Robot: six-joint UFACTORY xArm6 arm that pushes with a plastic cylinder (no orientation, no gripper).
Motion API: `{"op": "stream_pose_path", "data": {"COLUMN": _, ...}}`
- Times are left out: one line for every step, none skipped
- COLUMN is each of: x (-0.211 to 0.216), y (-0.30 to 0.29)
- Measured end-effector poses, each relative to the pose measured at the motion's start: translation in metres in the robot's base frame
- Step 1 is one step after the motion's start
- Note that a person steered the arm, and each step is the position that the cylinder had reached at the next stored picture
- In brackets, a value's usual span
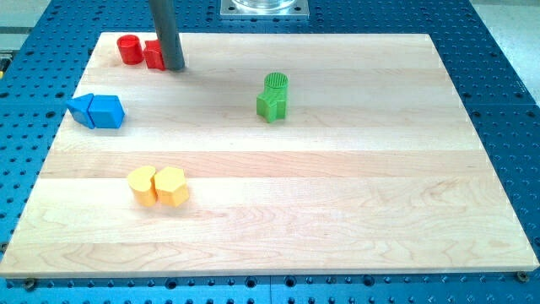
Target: Push the blue blocks close to the red blocks
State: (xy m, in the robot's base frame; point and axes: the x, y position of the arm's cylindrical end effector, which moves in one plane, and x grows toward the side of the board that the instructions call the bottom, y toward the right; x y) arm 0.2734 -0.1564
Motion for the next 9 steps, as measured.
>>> {"op": "stream_pose_path", "data": {"x": 0.027, "y": 0.000}}
{"op": "stream_pose_path", "data": {"x": 0.135, "y": 0.000}}
{"op": "stream_pose_path", "data": {"x": 0.153, "y": -0.043}}
{"op": "stream_pose_path", "data": {"x": 0.153, "y": -0.094}}
{"op": "stream_pose_path", "data": {"x": 0.153, "y": -0.112}}
{"op": "stream_pose_path", "data": {"x": 0.130, "y": -0.116}}
{"op": "stream_pose_path", "data": {"x": 0.088, "y": -0.080}}
{"op": "stream_pose_path", "data": {"x": 0.090, "y": -0.093}}
{"op": "stream_pose_path", "data": {"x": 0.099, "y": -0.148}}
